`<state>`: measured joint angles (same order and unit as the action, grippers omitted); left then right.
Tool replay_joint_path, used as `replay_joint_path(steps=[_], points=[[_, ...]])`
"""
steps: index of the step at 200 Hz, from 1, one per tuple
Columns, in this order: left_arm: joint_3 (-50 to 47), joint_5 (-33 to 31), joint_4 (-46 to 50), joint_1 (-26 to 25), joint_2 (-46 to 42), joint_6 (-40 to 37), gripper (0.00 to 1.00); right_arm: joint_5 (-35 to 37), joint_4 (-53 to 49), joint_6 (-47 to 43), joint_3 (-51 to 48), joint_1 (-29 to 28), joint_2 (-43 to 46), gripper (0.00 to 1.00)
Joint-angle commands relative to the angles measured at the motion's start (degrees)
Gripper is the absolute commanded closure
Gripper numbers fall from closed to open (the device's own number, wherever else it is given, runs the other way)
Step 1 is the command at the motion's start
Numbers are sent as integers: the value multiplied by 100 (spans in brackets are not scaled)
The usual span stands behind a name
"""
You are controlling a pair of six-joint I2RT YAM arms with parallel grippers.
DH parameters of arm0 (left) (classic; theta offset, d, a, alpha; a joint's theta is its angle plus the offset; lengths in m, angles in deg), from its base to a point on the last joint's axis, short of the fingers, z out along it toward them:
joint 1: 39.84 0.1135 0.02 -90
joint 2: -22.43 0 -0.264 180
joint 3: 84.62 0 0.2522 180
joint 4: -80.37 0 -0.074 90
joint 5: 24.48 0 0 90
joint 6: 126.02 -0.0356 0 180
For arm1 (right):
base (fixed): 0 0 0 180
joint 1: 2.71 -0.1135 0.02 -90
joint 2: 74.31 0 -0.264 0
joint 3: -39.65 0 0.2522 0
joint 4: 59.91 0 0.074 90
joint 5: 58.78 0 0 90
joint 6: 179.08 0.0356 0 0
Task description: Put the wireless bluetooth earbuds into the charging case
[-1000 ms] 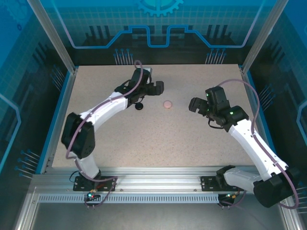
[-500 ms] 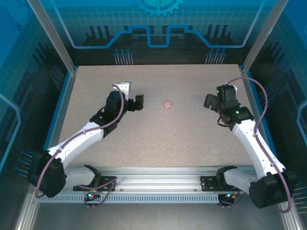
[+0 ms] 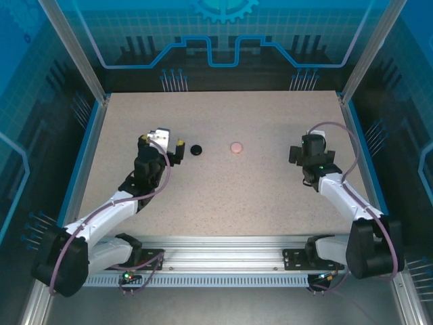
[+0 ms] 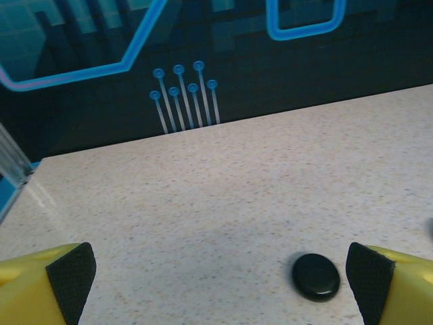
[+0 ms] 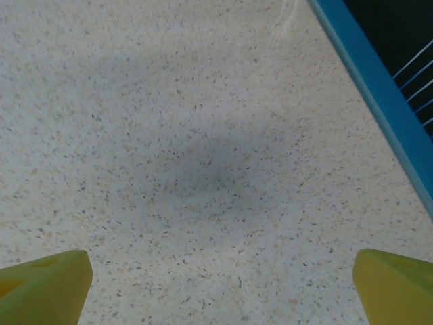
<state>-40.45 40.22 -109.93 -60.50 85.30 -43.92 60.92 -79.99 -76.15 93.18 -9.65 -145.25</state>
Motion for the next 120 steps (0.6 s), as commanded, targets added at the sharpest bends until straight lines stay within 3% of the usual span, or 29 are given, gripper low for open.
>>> replay_joint_path(steps=[1, 36, 68, 97, 120], points=[[-210, -104, -346, 256, -1, -19, 1, -96, 1394, -297, -276, 84, -259, 0], [-535, -39, -758, 482, 397, 16, 1, -274, 2338, -495, -574, 18, -687, 0], [-1009, 93, -1875, 739, 1174, 140, 1, -446, 3212, -814, -850, -27, -949, 0], [-1283, 453, -2966, 956, 1873, 107, 1, -747, 4177, -1012, -1225, -19, -1125, 0], [-1375, 922, -3076, 1181, 1918, 222, 1, -1222, 4792, -1184, -1514, 0, -1245, 0]])
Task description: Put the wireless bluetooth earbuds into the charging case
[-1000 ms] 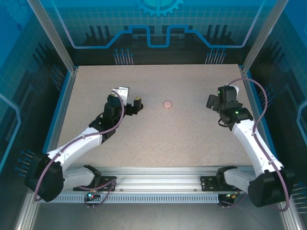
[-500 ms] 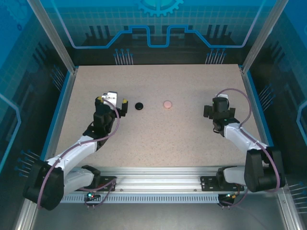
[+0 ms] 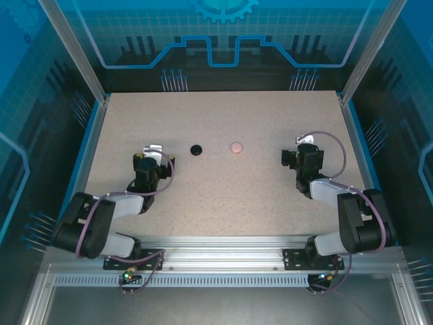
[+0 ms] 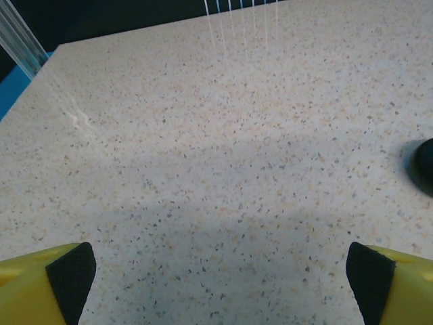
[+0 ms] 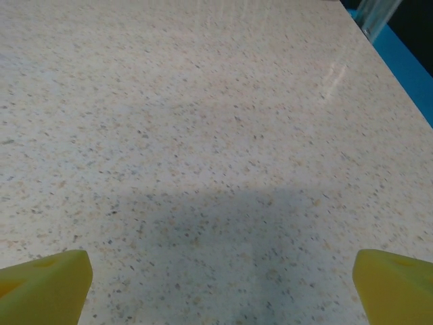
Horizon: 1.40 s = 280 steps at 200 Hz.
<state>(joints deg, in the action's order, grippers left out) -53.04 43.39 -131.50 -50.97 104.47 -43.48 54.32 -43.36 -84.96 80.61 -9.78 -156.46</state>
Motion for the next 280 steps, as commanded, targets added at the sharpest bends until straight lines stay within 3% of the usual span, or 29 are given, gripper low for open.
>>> replay_joint_path(steps=[1, 24, 49, 109, 280], points=[[-123, 636, -919, 240, 3, 196, 1, -574, 1159, -318, -267, 13, -129, 0], [-130, 1313, -974, 546, 90, 306, 1, -896, 2091, -432, -594, 64, -460, 0], [-40, 1702, -1113, 690, 444, 303, 1, -1205, 1598, -412, -434, 133, -371, 0], [436, 2415, -253, 1082, 468, 513, 1, -1361, 1435, -322, -325, 272, -398, 0], [613, 2289, 54, 1257, 518, 817, 1, -1259, 1445, -343, -328, 224, -398, 0]])
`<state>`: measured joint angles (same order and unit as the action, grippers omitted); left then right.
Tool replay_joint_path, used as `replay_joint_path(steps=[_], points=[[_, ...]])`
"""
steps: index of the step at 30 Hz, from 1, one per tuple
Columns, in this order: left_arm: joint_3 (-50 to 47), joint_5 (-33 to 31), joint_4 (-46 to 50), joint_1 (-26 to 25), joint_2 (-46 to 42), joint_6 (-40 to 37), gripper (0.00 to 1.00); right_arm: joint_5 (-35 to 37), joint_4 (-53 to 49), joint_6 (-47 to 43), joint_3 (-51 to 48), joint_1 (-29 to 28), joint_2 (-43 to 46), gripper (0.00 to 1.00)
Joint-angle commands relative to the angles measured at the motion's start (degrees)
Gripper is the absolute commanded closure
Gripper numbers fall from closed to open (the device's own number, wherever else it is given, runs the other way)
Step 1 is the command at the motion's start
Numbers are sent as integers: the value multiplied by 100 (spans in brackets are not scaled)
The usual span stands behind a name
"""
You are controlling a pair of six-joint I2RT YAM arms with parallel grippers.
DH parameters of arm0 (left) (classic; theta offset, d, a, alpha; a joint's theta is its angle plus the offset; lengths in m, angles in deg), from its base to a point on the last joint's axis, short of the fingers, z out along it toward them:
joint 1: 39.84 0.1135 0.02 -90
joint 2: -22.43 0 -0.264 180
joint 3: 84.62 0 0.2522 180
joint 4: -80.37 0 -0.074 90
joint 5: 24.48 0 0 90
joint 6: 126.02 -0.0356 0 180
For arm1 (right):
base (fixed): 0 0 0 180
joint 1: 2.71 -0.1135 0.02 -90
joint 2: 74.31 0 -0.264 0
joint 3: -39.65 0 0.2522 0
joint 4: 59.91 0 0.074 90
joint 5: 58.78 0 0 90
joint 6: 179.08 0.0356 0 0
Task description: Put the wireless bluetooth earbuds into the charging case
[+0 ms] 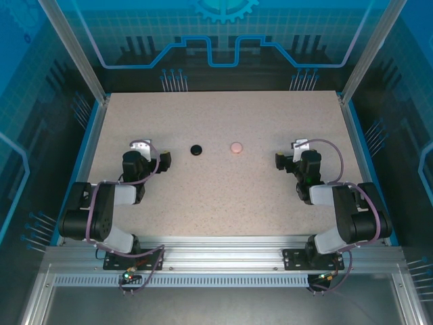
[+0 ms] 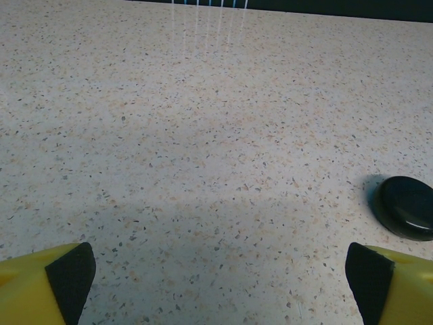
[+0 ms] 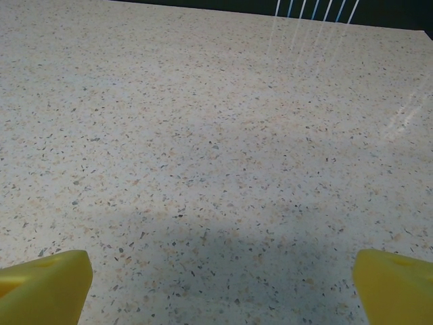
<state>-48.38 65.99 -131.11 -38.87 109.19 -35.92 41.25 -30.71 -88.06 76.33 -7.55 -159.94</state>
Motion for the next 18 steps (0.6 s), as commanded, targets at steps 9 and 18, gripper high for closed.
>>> replay_joint_path(steps=[9, 18], points=[[127, -2, -15, 40, 41, 49, 1, 18, 167, -23, 107, 10, -59, 0], [112, -65, -44, -9, 25, 34, 1, -250, 142, 3, 108, 115, -42, 0]])
